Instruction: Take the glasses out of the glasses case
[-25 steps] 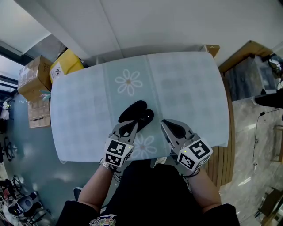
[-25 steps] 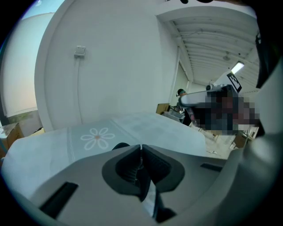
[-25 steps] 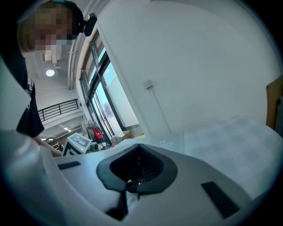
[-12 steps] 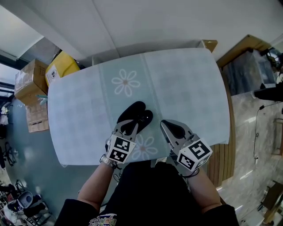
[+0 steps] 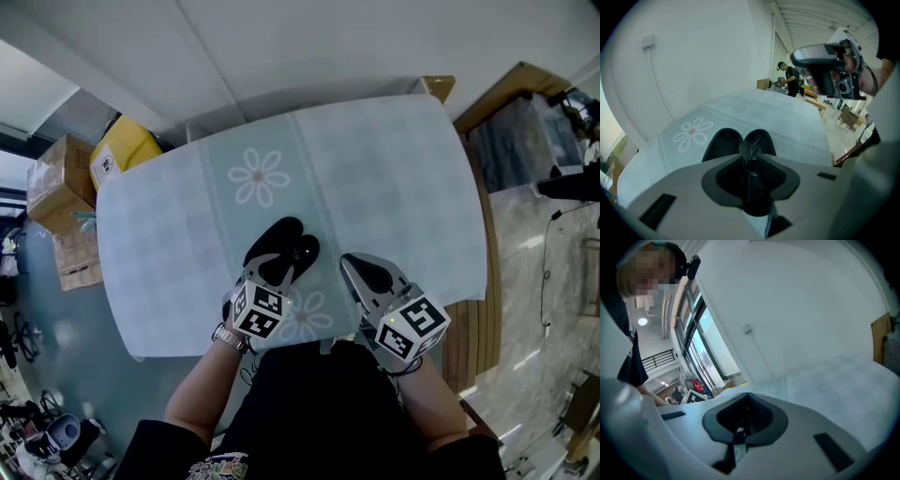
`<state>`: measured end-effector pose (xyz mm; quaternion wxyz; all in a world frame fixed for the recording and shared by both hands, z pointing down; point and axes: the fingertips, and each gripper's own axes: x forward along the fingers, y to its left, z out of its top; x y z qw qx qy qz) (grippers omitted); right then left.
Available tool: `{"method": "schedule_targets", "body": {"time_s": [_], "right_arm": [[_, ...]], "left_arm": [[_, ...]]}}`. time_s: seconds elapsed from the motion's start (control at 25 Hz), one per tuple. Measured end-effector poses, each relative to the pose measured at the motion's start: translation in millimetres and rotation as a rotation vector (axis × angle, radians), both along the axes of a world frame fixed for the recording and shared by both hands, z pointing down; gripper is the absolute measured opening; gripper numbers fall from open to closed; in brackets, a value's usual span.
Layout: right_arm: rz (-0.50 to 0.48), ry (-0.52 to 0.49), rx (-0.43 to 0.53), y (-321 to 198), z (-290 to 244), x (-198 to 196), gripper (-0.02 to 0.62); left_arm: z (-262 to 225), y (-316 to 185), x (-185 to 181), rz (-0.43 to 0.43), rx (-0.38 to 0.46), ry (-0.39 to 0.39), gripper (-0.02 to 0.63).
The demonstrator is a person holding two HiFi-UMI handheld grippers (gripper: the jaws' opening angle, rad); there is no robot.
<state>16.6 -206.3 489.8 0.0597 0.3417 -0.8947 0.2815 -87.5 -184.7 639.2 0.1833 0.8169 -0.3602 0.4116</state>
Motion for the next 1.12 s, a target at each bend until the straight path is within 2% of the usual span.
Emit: {"method": "schedule_targets", "body": {"time_s": [0.32, 1.12], "right_arm": [[0.016, -0.010, -0.011, -2.8, 2.1, 0.5, 0.023], [0.053, -0.018, -0.034, -0.1, 8.2, 15.1, 0.023]], "left_arm": [[14.7, -0.9, -3.9, 0.034, -0.056, -0.084, 0.104], [36.9, -0.2, 2.3, 0.081, -0.136, -0.162, 0.100]]}}
